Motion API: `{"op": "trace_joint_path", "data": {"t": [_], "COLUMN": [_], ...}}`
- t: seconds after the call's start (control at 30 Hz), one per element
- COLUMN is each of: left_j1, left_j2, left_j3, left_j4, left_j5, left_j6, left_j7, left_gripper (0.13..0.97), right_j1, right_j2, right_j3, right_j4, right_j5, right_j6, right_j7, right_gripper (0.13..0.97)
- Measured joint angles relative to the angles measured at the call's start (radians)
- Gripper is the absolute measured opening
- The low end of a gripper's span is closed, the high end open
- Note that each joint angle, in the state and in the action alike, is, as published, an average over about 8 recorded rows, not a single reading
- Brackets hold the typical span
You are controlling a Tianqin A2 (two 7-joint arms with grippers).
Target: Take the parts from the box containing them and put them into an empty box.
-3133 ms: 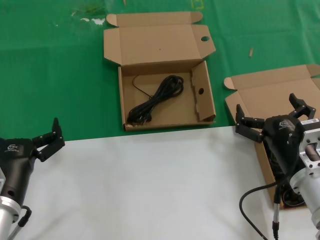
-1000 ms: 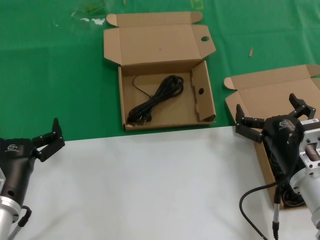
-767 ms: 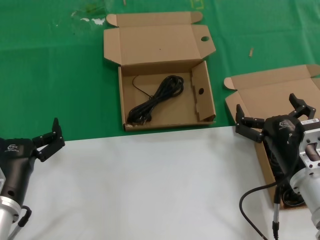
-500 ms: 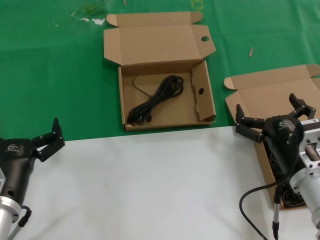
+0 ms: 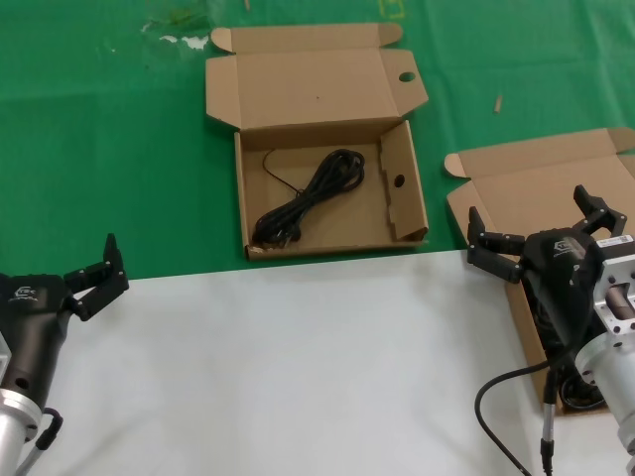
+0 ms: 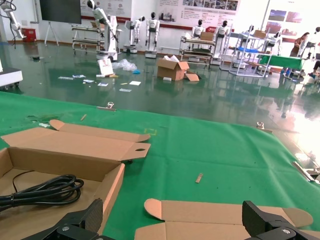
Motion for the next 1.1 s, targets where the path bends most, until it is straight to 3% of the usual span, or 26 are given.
{"op": "trace_joint_path", "data": {"t": [1.1], "left_j1": [0.0], "left_j2": [0.0], "left_j3": [0.0], "left_j4": [0.0], "left_j5": [0.0], "left_j6": [0.0], "left_j7": [0.0], "left_gripper": [0.966], "right_j1": [0.0], "right_j2": [0.0], "right_j3": [0.0], "right_j4": [0.0], "right_j5": [0.0], "right_j6": [0.0], "right_j7": [0.0], "right_gripper": [0.966]}}
